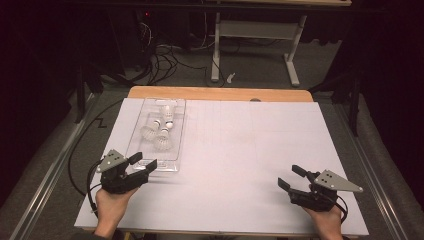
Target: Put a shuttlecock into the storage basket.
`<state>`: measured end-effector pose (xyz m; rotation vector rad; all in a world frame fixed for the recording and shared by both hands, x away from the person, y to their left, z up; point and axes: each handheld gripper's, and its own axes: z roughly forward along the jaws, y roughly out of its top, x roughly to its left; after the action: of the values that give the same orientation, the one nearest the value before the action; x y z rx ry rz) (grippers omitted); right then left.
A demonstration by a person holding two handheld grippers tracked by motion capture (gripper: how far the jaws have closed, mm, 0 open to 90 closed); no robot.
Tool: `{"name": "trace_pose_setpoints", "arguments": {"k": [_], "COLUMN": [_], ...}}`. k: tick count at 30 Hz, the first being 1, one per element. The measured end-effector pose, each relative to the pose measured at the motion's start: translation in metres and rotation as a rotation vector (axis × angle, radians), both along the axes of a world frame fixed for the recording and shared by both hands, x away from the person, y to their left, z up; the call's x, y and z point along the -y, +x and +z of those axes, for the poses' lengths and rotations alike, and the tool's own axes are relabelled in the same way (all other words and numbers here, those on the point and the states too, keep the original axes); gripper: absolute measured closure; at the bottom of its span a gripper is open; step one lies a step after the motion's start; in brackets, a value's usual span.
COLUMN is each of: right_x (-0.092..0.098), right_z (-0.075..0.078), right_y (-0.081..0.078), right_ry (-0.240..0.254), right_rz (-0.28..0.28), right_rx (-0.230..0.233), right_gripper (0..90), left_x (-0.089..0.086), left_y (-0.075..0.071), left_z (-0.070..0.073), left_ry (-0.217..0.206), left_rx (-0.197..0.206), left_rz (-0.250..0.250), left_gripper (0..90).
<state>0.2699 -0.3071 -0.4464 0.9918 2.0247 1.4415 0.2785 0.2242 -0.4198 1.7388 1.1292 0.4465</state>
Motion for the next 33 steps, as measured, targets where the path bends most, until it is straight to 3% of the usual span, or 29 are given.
{"name": "trace_pose_setpoints", "arguments": {"k": [33], "right_x": [0.000], "right_z": [0.000], "right_y": [0.000], "right_ry": [0.004], "right_rz": [0.002], "right_rx": [-0.003], "right_gripper": [29.2], "left_x": [-0.004], "left_y": [-0.007], "left_z": [-0.017], "left_ry": [-0.018], "left_rx": [-0.006], "left_rz": [0.024], "left_gripper": [36.4]}}
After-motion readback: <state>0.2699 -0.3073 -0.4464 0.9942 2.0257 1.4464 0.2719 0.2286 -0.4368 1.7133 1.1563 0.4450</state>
